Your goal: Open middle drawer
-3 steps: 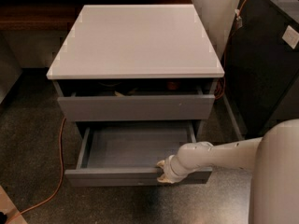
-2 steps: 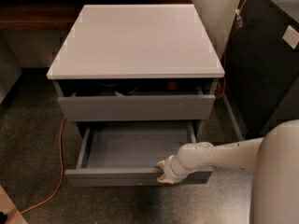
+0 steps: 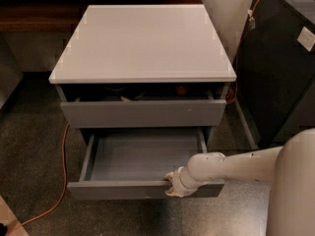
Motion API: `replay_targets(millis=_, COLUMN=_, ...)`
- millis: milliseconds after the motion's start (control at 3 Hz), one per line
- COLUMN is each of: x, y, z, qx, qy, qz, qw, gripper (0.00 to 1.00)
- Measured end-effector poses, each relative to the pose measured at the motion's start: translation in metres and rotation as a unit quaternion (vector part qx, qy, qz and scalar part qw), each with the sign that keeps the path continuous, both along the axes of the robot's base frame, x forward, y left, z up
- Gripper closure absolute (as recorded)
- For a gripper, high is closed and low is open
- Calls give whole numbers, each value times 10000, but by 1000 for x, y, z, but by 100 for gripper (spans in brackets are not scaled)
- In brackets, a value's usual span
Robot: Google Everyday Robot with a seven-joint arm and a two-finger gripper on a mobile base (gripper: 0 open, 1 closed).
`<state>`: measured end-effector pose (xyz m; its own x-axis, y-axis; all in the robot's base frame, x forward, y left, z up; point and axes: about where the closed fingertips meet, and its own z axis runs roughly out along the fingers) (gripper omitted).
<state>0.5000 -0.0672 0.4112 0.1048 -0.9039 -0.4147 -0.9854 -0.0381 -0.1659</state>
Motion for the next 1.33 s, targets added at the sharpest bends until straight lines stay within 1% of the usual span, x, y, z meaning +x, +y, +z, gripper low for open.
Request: replay_targets(millis=1333, x=0, y=0, z=0, qx=1, qy=2, qz=0, qw=10000, gripper=100)
